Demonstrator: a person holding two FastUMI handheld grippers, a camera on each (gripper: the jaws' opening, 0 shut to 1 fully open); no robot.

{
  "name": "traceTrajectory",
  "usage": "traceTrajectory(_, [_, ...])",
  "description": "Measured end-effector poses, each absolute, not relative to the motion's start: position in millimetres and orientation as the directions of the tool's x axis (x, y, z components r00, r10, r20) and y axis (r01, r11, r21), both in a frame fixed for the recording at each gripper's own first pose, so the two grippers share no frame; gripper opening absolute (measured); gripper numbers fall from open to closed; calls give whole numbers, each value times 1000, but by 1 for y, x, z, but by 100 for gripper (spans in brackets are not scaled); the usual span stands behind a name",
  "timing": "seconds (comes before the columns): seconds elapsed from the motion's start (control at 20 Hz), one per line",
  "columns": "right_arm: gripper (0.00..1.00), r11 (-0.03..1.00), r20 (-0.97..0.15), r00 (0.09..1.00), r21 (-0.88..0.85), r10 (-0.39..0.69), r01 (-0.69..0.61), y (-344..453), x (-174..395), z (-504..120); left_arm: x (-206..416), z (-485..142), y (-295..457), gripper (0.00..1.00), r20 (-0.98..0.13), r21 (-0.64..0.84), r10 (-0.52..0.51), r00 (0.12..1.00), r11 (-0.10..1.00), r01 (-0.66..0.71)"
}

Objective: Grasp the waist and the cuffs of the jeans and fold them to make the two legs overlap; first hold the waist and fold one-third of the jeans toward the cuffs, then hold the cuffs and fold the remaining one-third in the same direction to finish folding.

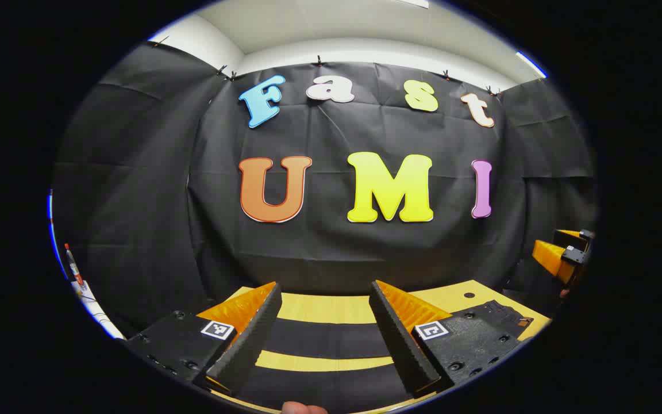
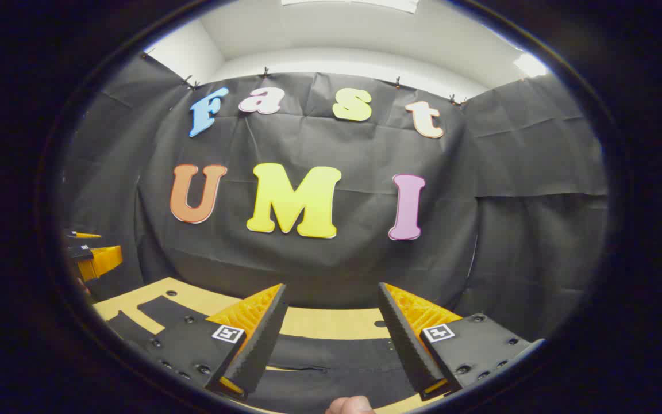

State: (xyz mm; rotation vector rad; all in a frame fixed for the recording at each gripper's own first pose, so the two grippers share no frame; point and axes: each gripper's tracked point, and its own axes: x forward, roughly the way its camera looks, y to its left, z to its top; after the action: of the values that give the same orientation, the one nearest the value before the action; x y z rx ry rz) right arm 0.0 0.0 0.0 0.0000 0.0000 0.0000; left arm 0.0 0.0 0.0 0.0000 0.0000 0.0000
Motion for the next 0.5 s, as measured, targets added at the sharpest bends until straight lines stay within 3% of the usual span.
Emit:
traceTrajectory(0.05, [94, 1000, 6, 1000, 11, -5, 5, -5, -1, 2, 1, 1, -3, 99, -2, 0, -7, 1000, 1000, 7])
traceTrajectory(0.1, [94, 1000, 9, 1000, 12, -16, 16, -9, 0, 3, 2, 2, -5, 100, -11, 2, -12, 1000, 1000, 12])
traceTrajectory(0.2, [94, 999, 8, 1000, 14, -30, 30, -19, -1, 3, 3, 2, -10, 98, -21, 3, -17, 1000, 1000, 17])
traceTrajectory(0.25, [94, 999, 4, 1000, 18, -26, 26, -22, -2, 4, 4, 3, -13, 90, -23, 4, -19, 1000, 1000, 19])
traceTrajectory(0.35, [94, 1000, 4, 1000, 12, -19, 19, -25, -4, 9, 5, 8, -18, 100, -18, 8, -25, 1000, 1000, 25])
traceTrajectory(0.5, [94, 1000, 35, 999, -1, -25, 25, -30, -5, 20, 10, 12, -18, 98, -8, 1, -26, 1000, 1000, 26])
